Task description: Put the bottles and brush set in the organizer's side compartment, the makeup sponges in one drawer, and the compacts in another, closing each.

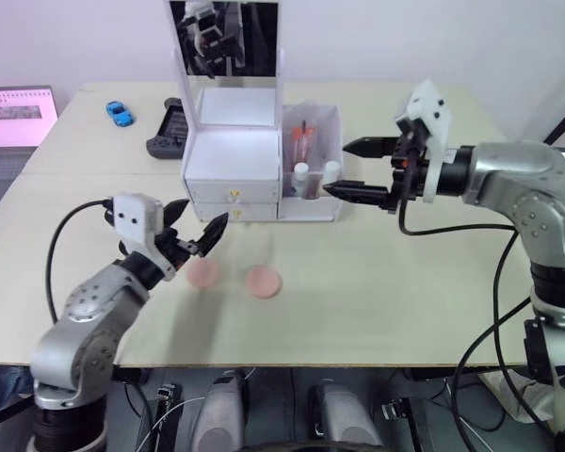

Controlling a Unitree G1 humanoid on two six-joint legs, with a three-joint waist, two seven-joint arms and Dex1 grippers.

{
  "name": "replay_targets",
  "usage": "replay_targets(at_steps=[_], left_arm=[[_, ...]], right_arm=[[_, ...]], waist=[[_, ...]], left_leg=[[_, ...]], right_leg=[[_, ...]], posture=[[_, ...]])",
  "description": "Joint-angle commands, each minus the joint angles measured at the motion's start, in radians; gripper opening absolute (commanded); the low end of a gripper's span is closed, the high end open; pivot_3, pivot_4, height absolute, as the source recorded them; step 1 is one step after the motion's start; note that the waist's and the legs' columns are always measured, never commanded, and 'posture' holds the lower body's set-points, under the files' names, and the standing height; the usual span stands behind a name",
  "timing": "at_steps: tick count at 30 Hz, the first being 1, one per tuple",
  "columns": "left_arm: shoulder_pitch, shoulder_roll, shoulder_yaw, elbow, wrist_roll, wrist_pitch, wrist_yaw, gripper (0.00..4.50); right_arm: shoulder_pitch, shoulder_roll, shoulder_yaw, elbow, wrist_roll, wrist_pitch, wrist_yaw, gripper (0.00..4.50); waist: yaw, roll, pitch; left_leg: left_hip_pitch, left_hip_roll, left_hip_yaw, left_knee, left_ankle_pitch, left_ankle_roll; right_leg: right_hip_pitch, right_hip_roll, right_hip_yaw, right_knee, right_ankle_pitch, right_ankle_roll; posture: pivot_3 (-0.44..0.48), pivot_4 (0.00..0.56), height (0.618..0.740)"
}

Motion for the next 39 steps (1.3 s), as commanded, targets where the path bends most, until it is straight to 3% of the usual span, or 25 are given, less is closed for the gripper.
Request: replay_targets(at_steps=[1,4,7,9,28,31,34,39], left_arm=[[-0.035,-0.065,-0.050,-0.001,0.077,-0.037,0.099,4.46],[-0.042,-0.119,-0.137,0.026,0.159,-0.075,0.133,4.46],[-0.054,-0.164,-0.167,0.063,0.197,-0.120,0.148,3.56],[-0.064,-0.181,-0.190,0.089,0.222,-0.141,0.150,2.63],[-0.118,-0.246,-0.215,0.226,0.351,-0.278,0.162,2.63],[-0.116,-0.243,-0.214,0.225,0.355,-0.278,0.162,1.72],[-0.109,-0.240,-0.219,0.221,0.360,-0.272,0.158,0.14],[-0.106,-0.238,-0.226,0.217,0.368,-0.269,0.145,0.06]], right_arm=[[-0.021,0.000,-0.013,-0.021,-0.024,-0.008,-0.014,4.43],[-0.015,0.000,-0.028,-0.050,-0.017,0.033,-0.043,4.43],[-0.015,0.002,-0.044,-0.072,-0.005,0.070,-0.066,4.50],[-0.012,0.004,-0.049,-0.088,0.000,0.092,-0.081,4.50],[0.020,0.013,-0.069,-0.175,-0.006,0.143,-0.177,4.50],[0.026,0.007,-0.071,-0.177,-0.009,0.137,-0.177,4.50],[0.029,0.002,-0.070,-0.172,-0.017,0.126,-0.175,4.50],[0.024,0.011,-0.064,-0.161,-0.027,0.112,-0.174,4.50]], waist=[[-0.001,0.000,0.000],[-0.003,0.000,0.000],[-0.003,0.000,0.000],[-0.004,0.000,0.000],[-0.003,0.000,0.000],[-0.004,0.000,0.000],[-0.002,0.000,0.000],[-0.002,0.000,0.000]], left_leg=[[0.000,0.000,0.000,0.000,0.000,0.000],[0.000,0.000,0.000,0.000,0.000,0.000],[0.000,0.000,0.000,0.000,0.000,0.000],[0.000,0.000,0.000,0.000,0.000,0.000],[0.000,-0.001,0.000,0.000,0.000,0.000],[0.000,-0.001,-0.001,0.000,0.000,0.000],[0.000,-0.001,-0.001,0.000,0.000,0.000],[-0.001,-0.001,-0.001,0.000,0.000,0.000]], right_leg=[[0.000,0.000,0.000,0.000,0.000,0.000],[0.000,0.000,0.000,0.000,0.000,0.000],[0.000,0.000,0.000,0.000,0.000,0.000],[-0.001,0.001,0.000,0.000,0.000,0.000],[-0.001,0.000,0.000,0.000,0.000,0.000],[-0.001,0.000,0.000,0.000,0.000,0.000],[-0.001,0.000,0.000,0.000,0.000,0.000],[0.000,0.000,0.000,0.000,0.000,0.000]], posture=[[0.000,0.150,0.740],[0.000,0.150,0.740],[0.000,0.150,0.740],[0.000,0.150,0.740],[0.000,0.150,0.740],[0.000,0.150,0.740],[0.000,0.150,0.740],[0.000,0.150,0.740]])
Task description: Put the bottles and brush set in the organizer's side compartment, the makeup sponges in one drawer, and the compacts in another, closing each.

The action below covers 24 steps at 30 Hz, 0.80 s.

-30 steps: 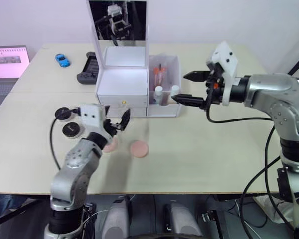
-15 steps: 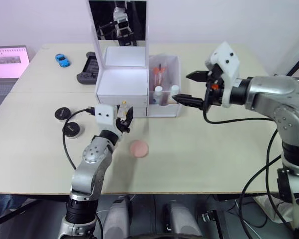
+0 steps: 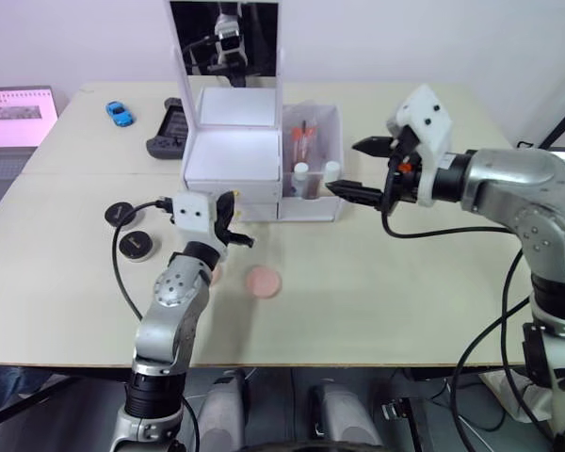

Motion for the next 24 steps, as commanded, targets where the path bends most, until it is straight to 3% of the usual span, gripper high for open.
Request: replay_targets(at_steps=[1,8,11,17,24], left_arm=[[0.000,0.005,-0.008,-0.035,0.007,-0.003,-0.014,0.06],[0.044,0.018,0.005,-0.011,0.004,-0.065,-0.054,0.06],[0.068,0.018,0.025,0.064,-0.003,-0.155,-0.089,0.92],[0.078,0.015,0.025,0.095,0.009,-0.218,-0.098,4.02],[0.041,-0.008,0.015,0.099,-0.005,-0.216,-0.101,4.02]], right_arm=[[-0.013,0.003,-0.034,-0.011,-0.009,-0.032,-0.003,4.50],[-0.005,0.027,-0.027,-0.002,-0.016,-0.052,-0.008,4.50],[-0.007,0.036,-0.025,-0.001,-0.020,-0.052,-0.009,4.50],[-0.009,0.035,-0.023,-0.003,-0.025,-0.047,-0.004,4.50],[-0.020,0.037,-0.023,-0.015,-0.019,-0.026,-0.011,4.50]], waist=[[0.000,0.000,0.000],[-0.002,0.000,0.000],[-0.001,0.000,0.000],[-0.001,0.000,0.000],[-0.002,0.000,0.000]], left_leg=[[0.000,0.000,0.000,0.000,0.000,0.000],[0.000,0.000,0.000,0.000,0.000,0.000],[0.000,0.000,0.000,0.000,0.000,0.000],[-0.001,0.000,0.000,0.000,0.000,0.000],[-0.001,0.000,0.000,0.000,0.000,0.000]], right_leg=[[0.000,0.000,0.000,0.000,0.000,0.000],[0.000,0.000,0.000,0.000,0.000,0.000],[0.000,0.000,0.000,0.000,0.000,0.000],[-0.001,0.000,0.000,0.000,0.000,-0.001],[-0.001,0.000,0.000,-0.001,0.000,-0.001]], posture=[[0.000,0.150,0.740],[0.000,0.150,0.740],[0.000,0.150,0.740],[0.000,0.150,0.740],[0.000,0.150,0.740]])
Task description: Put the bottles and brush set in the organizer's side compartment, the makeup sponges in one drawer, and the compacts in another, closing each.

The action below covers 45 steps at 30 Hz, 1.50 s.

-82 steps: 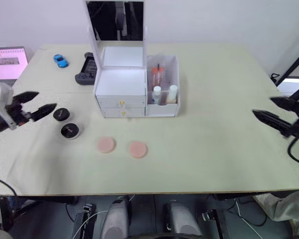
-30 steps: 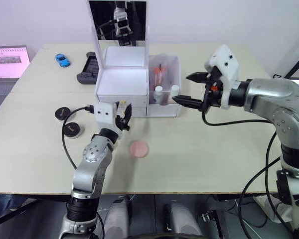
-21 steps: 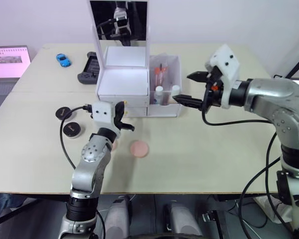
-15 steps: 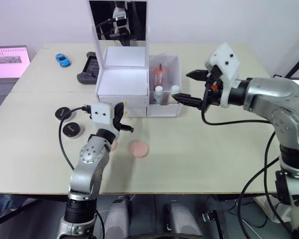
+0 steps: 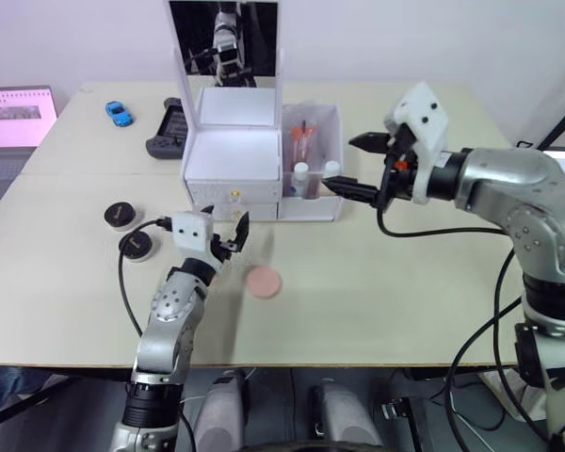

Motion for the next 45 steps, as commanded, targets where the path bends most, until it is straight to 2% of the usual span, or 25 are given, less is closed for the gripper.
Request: replay_targets(at_steps=[1,12,13,16,18,20,27,32,36,45], left_arm=[[-0.032,-0.008,-0.004,-0.032,-0.008,-0.017,-0.010,4.02],[-0.072,-0.021,-0.007,-0.036,-0.011,0.018,-0.011,4.02],[-0.073,-0.021,-0.006,-0.037,-0.012,0.020,-0.011,3.50],[-0.076,-0.023,-0.009,-0.042,-0.010,0.029,-0.010,2.33],[-0.075,-0.023,-0.011,-0.045,-0.008,0.035,-0.010,1.19],[-0.074,-0.023,-0.011,-0.050,-0.008,0.040,-0.009,0.24],[-0.055,-0.008,-0.001,-0.099,-0.010,0.080,-0.008,0.24],[-0.005,0.041,0.005,-0.199,-0.034,0.159,-0.033,0.24],[0.034,0.080,0.009,-0.281,-0.071,0.242,-0.054,0.24],[0.086,0.130,0.061,-0.435,-0.208,0.485,-0.049,0.24]], right_arm=[[-0.021,0.003,-0.025,-0.026,0.002,0.004,-0.010,4.50],[-0.022,0.007,-0.032,-0.041,0.006,0.019,-0.029,4.50],[-0.022,0.007,-0.032,-0.042,0.007,0.020,-0.030,4.50],[-0.023,0.007,-0.035,-0.043,0.008,0.023,-0.032,4.50],[-0.024,0.006,-0.035,-0.043,0.008,0.024,-0.032,4.50],[-0.026,0.006,-0.035,-0.043,0.008,0.025,-0.033,4.50],[-0.026,0.014,-0.036,-0.040,0.008,0.023,-0.033,4.50],[-0.018,0.037,-0.060,-0.043,0.057,0.019,0.000,4.50],[-0.018,0.047,-0.106,-0.047,0.146,0.027,0.053,4.50],[-0.012,0.018,-0.106,-0.035,0.215,0.009,0.134,4.50]], waist=[[0.000,0.000,0.000],[0.001,0.000,0.000],[0.001,0.000,0.000],[0.000,0.000,0.000],[0.001,0.000,0.000],[0.001,0.000,0.000],[0.000,0.000,0.000],[-0.003,0.000,0.000],[-0.002,0.000,0.000],[-0.002,0.000,0.000]], left_leg=[[0.000,0.000,0.000,0.000,0.000,0.000],[0.000,0.000,0.000,0.000,0.000,0.000],[0.000,0.000,0.000,0.000,0.000,0.000],[0.000,0.000,0.000,0.000,0.000,0.000],[0.000,0.000,0.000,0.000,0.000,0.000],[0.000,0.000,0.000,0.000,0.000,0.000],[-0.001,0.000,0.000,0.000,0.000,0.000],[-0.001,0.000,0.000,-0.001,0.000,0.000],[-0.001,0.000,-0.001,-0.001,0.000,0.000],[-0.001,0.000,-0.001,0.000,0.000,0.000]], right_leg=[[0.000,0.000,0.000,0.000,0.000,0.000],[0.000,0.000,0.000,0.000,0.000,0.000],[0.000,0.000,0.000,0.000,0.000,0.000],[0.000,0.000,0.000,0.000,0.000,0.000],[0.000,0.000,0.000,0.000,0.000,0.000],[0.000,0.000,0.000,0.000,0.000,0.000],[0.000,0.000,0.000,0.000,0.000,0.000],[-0.001,0.000,0.000,0.000,0.000,0.001],[-0.001,0.001,-0.001,0.000,0.000,0.000],[-0.001,0.000,-0.001,-0.001,-0.001,-0.002]], posture=[[0.000,0.150,0.740],[0.000,0.150,0.740],[0.000,0.150,0.740],[0.000,0.150,0.740],[0.000,0.150,0.740],[0.000,0.150,0.740],[0.000,0.150,0.740],[0.000,0.150,0.740],[0.000,0.150,0.740],[0.000,0.150,0.740]])
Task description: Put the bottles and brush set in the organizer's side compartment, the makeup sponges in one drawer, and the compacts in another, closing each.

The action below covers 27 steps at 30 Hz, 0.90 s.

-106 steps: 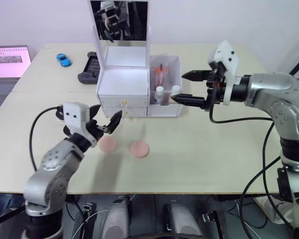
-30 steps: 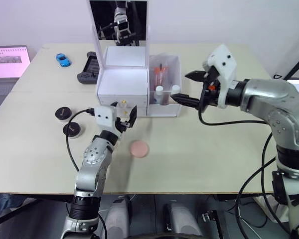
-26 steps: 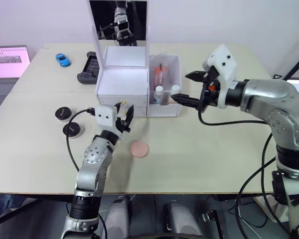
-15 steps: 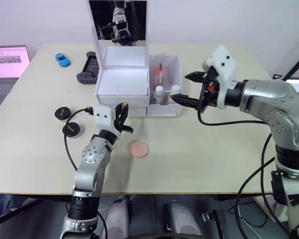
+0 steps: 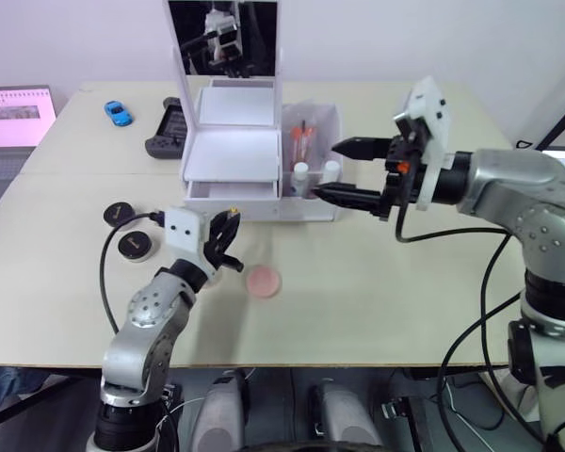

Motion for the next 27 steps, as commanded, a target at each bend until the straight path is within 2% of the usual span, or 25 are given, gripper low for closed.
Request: replay_targets(at_steps=[1,9,17,23,24,26,27], left_arm=[[0.026,0.015,0.030,-0.092,-0.071,0.100,0.004,0.24],[0.107,0.065,0.050,-0.212,-0.123,0.204,0.012,0.24],[0.189,0.088,0.073,-0.292,-0.154,0.237,0.024,0.24],[0.198,0.094,0.071,-0.305,-0.161,0.243,0.041,0.24],[0.198,0.093,0.071,-0.304,-0.162,0.242,0.043,1.04],[0.198,0.081,0.086,-0.304,-0.174,0.234,0.047,1.65],[0.198,0.079,0.090,-0.303,-0.180,0.233,0.048,2.20]], right_arm=[[-0.012,-0.014,-0.023,-0.020,0.024,-0.028,0.031,4.50],[-0.010,0.001,0.006,0.005,0.003,-0.062,0.048,4.50],[-0.026,0.024,0.032,0.039,-0.002,-0.082,0.047,4.50],[-0.035,0.031,0.043,0.059,-0.012,-0.096,0.054,4.50],[-0.036,0.032,0.044,0.062,-0.014,-0.099,0.055,4.50],[-0.038,0.034,0.046,0.066,-0.018,-0.104,0.058,4.50],[-0.039,0.034,0.047,0.068,-0.020,-0.107,0.059,4.50]], waist=[[0.000,0.000,0.000],[0.000,0.000,0.000],[0.000,0.000,0.000],[0.000,0.000,0.000],[0.000,0.000,0.000],[0.000,0.000,0.000],[0.000,0.000,0.000]], left_leg=[[0.000,0.000,0.000,0.000,0.000,0.000],[0.000,0.000,0.000,0.000,0.000,0.000],[0.000,0.000,-0.002,0.000,0.000,0.000],[0.000,0.001,-0.002,-0.001,0.000,0.000],[0.000,0.001,-0.002,-0.001,0.000,0.000],[0.000,0.001,-0.002,-0.001,0.000,0.000],[-0.001,0.001,-0.002,-0.001,0.000,0.000]], right_leg=[[0.000,0.000,0.000,0.000,0.000,0.000],[0.000,0.000,0.000,0.000,-0.001,-0.001],[0.000,-0.001,0.001,-0.003,-0.001,-0.003],[0.001,-0.001,0.001,-0.006,0.000,-0.004],[0.001,-0.001,0.001,-0.006,0.000,-0.004],[0.001,-0.002,0.001,-0.007,0.000,-0.004],[0.001,-0.002,0.001,-0.008,0.000,-0.004]], posture=[[0.000,0.150,0.740],[0.000,0.150,0.740],[0.000,0.150,0.740],[0.000,0.150,0.740],[0.000,0.150,0.740],[0.000,0.150,0.740],[0.000,0.150,0.740]])
